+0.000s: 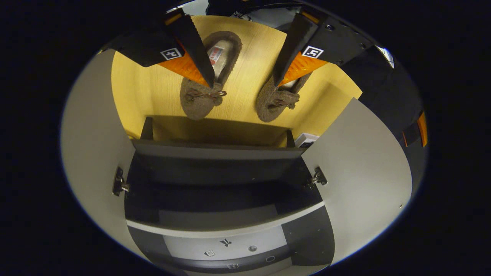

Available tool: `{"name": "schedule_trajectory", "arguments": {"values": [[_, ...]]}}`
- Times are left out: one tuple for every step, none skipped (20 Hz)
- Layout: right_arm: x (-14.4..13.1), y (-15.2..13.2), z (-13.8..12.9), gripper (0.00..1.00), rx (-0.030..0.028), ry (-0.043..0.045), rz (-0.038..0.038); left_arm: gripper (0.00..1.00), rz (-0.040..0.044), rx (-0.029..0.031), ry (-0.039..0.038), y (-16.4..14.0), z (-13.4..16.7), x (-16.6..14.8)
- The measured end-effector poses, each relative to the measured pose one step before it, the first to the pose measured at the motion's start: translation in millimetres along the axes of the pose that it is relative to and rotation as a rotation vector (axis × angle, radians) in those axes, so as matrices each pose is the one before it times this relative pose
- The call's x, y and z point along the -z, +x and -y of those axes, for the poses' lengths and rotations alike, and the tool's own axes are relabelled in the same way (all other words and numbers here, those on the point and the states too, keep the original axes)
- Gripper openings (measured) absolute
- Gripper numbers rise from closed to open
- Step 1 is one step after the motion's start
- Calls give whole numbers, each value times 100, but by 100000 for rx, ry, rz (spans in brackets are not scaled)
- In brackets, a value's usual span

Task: Grab one shoe with the right hand and put it into the shoe cabinet, grab the other shoe with the left hand and put it into the shoe cabinet; then close the right door with the right hand and the left door with the left hand.

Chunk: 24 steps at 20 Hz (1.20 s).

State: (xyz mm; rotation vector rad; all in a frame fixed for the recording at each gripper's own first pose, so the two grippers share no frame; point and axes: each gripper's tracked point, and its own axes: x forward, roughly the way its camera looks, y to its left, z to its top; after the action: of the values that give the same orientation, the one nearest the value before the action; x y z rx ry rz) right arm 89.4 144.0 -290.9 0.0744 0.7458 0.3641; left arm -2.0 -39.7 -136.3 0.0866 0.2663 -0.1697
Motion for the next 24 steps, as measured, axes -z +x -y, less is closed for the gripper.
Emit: {"name": "schedule_trajectory", "arguments": {"values": [[577,671,-22,98,-728,1055,-1975,92,513,168,-601,-35,83,-51],[553,705,159,97,-249,934,-2092,92,589,289,-640,-14,228,23],[569,695,71,97,-386,1208,-2192,92,76,-367,-459,10,86,54],[354,715,111,98,-611,1428,-1716,92,-550,-498,-324,-208,51,476],[420,805,223,98,68,1506,-1587,92,-558,-402,-312,-171,10,490],[207,571,378,98,589,1666,-1228,92,-442,-501,-239,-198,44,343],[42,634,313,97,942,1772,-383,98,-275,-652,-234,-321,-79,352],[-160,676,414,98,1356,1278,68,92,-384,-619,-423,-258,-88,288],[-45,691,314,98,1928,23,356,92,-535,-477,-651,-251,-70,435],[-142,642,295,98,1744,-1247,-136,92,-631,-607,-785,-220,-89,343],[-119,682,245,98,3067,-2067,-77,92,-789,-579,-932,-210,-168,390],[-279,623,419,98,3692,-2233,653,99,-805,-634,-900,-135,-140,312],[-36,654,410,97,4367,-1491,-69,92,-394,-755,-925,-150,-172,262],[-17,748,414,90,4344,-238,-336,92,-161,-538,-795,-116,-88,41],[253,692,747,85,5720,-785,-1359,92,72,-850,-438,-178,-189,9],[-260,42,701,72,4654,795,110,92,881,-1272,-2,-236,-204,-357],[40,148,431,53,4303,1129,-609,98,1217,-824,-142,-258,-240,-288],[102,-200,248,34,1638,1230,-1188,92,881,-492,-234,-212,-79,-374],[-126,347,-12,31,-430,1874,56,92,734,-488,-226,-317,-95,-318],[74,-174,-71,24,-1415,183,-980,92,722,-525,-156,-294,-149,-199],[-268,-299,402,24,-784,406,752,92,578,-603,-20,-251,-113,-153],[311,987,-163,8,-2132,-410,-1555,95,328,-676,364,-257,-117,-172],[260,-913,94,7,-3090,439,346,92,279,-576,681,-381,-156,24],[147,-113,-35,4,-2865,2296,-2352,92,-16,-204,530,-276,-83,58]]}}
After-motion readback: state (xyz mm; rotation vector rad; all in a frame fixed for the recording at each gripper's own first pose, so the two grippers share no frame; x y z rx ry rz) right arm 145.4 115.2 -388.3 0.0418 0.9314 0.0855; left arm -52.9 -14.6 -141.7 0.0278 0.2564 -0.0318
